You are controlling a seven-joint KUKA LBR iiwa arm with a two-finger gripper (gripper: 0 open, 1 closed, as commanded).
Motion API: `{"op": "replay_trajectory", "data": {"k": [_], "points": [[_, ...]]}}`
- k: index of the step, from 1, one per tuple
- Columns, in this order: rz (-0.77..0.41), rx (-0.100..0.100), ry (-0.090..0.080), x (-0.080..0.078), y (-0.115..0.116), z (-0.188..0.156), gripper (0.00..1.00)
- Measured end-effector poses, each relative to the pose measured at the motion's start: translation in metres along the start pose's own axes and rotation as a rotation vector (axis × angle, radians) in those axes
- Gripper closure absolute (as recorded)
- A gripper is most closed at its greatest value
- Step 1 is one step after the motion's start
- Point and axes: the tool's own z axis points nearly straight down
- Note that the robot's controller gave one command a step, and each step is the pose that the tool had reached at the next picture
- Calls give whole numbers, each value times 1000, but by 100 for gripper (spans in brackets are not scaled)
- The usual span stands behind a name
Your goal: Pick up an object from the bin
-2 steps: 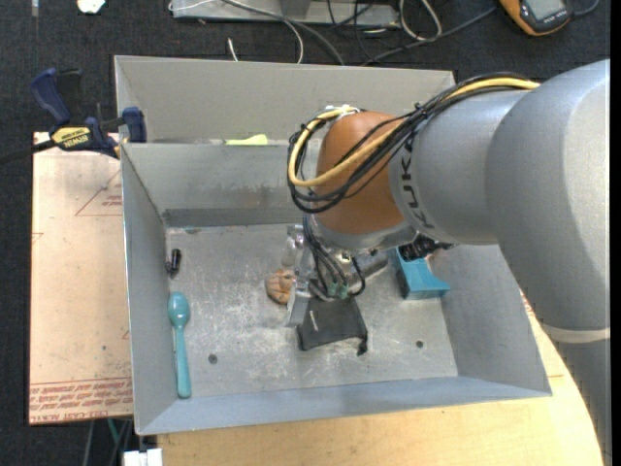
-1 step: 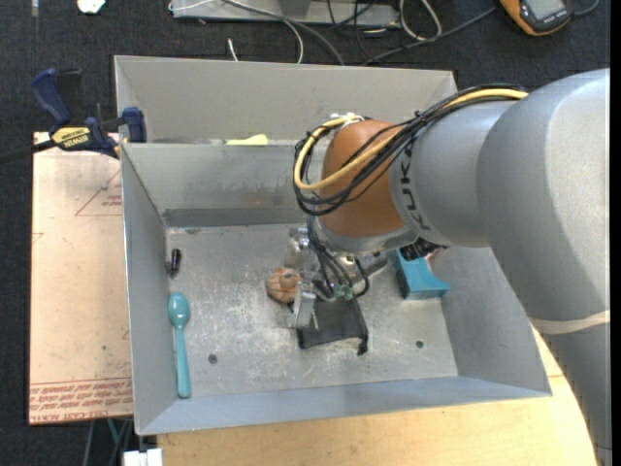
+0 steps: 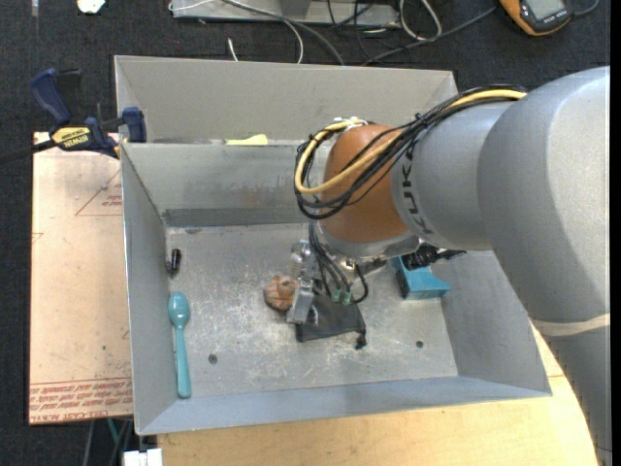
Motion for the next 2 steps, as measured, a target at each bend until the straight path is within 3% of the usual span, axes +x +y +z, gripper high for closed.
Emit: {"op": "replay_trajectory", "data": {"k": [2], "points": [[0, -1, 0, 0, 0, -1, 100]]}}
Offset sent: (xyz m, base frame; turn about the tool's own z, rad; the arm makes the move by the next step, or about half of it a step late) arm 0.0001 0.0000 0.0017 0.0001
